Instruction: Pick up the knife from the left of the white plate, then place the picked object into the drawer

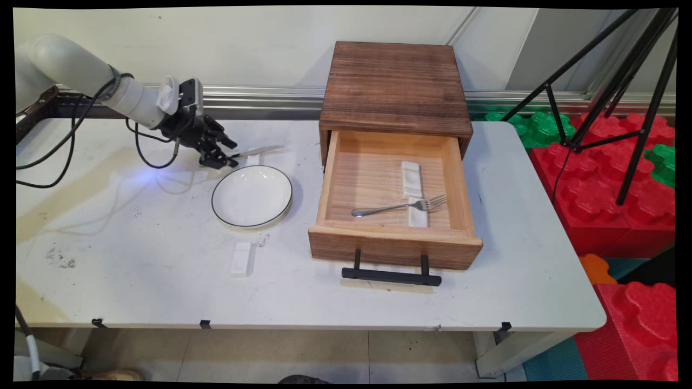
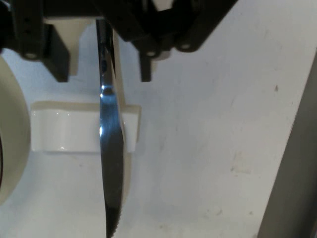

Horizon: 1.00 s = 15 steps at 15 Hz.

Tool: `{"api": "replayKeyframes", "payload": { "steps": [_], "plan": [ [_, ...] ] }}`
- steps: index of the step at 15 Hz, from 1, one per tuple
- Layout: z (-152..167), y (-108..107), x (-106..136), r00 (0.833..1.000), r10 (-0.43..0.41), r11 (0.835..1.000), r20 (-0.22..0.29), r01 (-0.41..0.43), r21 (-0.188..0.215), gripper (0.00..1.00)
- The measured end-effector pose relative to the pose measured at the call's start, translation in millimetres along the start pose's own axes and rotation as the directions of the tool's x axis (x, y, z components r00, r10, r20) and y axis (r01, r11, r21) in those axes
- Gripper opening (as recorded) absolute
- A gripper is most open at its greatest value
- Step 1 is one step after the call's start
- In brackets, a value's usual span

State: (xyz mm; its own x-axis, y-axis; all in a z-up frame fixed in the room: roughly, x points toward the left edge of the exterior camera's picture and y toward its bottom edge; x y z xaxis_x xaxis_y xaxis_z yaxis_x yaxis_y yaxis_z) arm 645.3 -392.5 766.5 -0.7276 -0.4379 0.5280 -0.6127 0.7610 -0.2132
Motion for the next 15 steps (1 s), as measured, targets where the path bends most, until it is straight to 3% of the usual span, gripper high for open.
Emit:
{"api": "replayKeyframes", "payload": {
  "steps": [8, 15],
  "plan": [
    [7.4, -4.9, 2.3, 1.0, 0.0, 1.0, 0.001, 0.0, -0.003, 0.0],
    [-4.3, -6.1, 5.7, 1.0, 0.003, 1.0, -0.007, -0.003, -0.001, 0.0]
  ]
}}
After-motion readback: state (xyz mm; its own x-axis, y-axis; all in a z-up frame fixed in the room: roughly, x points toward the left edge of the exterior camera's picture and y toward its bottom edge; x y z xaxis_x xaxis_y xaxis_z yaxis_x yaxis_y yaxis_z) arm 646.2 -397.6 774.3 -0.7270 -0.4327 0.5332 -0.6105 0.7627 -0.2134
